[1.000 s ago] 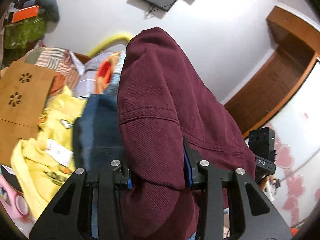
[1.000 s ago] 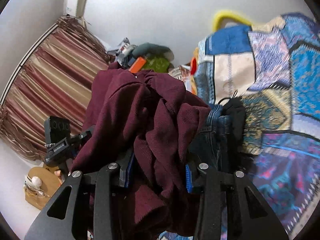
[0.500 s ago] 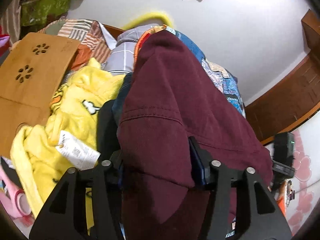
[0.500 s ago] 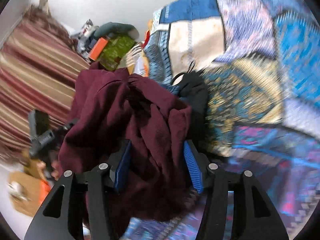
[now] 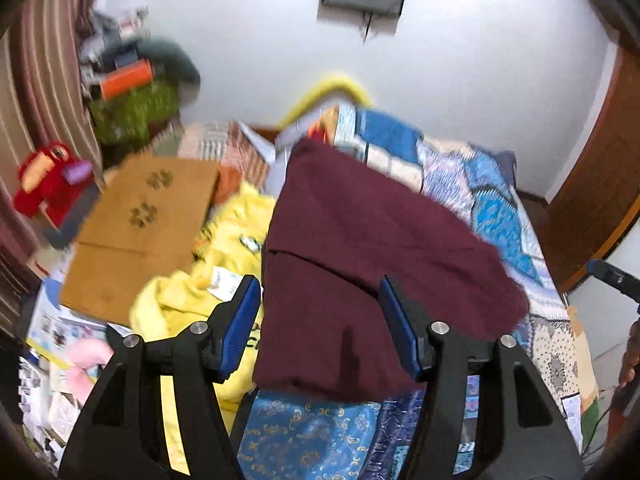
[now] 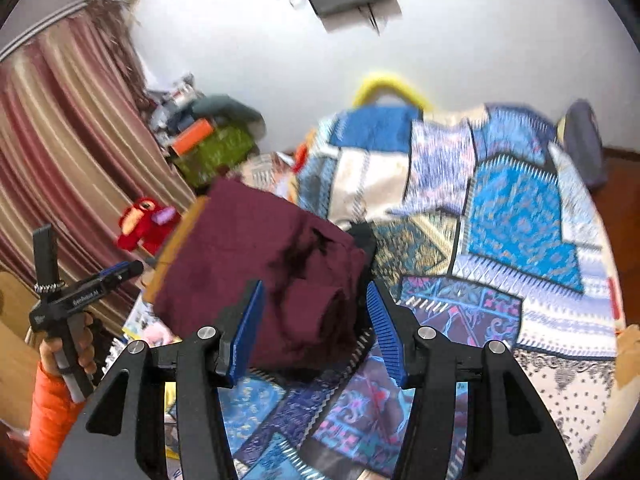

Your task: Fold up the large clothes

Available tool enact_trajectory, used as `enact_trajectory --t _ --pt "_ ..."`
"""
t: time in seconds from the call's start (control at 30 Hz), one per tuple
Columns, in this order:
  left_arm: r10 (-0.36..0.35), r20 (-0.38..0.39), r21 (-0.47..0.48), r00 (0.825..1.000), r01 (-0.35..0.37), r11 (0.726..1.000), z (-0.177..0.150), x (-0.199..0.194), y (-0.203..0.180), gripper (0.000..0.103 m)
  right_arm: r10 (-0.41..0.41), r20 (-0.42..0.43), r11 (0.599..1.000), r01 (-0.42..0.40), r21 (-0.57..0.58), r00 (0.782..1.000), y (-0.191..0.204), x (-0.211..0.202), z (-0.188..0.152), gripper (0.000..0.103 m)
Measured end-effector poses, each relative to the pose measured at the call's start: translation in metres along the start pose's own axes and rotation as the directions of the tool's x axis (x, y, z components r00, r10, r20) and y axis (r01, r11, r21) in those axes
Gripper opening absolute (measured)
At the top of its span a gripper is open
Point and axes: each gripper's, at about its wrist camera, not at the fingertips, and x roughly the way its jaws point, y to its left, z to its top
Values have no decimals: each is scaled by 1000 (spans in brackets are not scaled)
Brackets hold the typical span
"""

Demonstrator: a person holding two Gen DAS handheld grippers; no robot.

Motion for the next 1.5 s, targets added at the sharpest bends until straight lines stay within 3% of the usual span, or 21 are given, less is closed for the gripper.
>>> enact_trajectory --t 0.17,0.37,0.53,0.67,0.73,0.87,0.93,1.0,1.13,1.5 --pt "-6 169 23 986 2 1000 -18 -94 -28 60 12 167 995 4 -96 986 44 -68 -12 50" --pt "-94 329 47 940 83 995 -53 -190 -65 60 61 330 976 13 -217 942 88 -138 -45 51" --pt "-91 482 91 871 54 994 -97 -258 -98 60 84 452 966 38 -255 888 109 -179 -77 51" --pt "-70 556 111 828 10 994 -128 -287 -119 60 75 512 957 83 -279 856 124 -195 -98 51" --pt "-52 578 113 814 -16 994 -141 -295 -126 60 74 520 952 95 -291 851 127 -192 -102 55" --pt "-27 593 105 805 -44 994 -157 -299 -135 63 48 546 945 140 -297 836 134 -190 -114 74" --pt "-8 600 94 800 -61 994 -164 -300 -138 77 27 562 942 166 -290 826 138 -189 -116 86" --pt "4 604 77 797 -63 995 -170 -300 -138 92 16 565 942 177 -285 825 141 -189 -118 88" --pt "28 607 50 794 -73 996 -176 -301 -136 99 -21 556 940 207 -273 831 143 -186 -116 99" --pt "35 609 51 792 -83 995 -183 -301 -139 100 -30 548 944 204 -260 836 136 -188 -129 100"
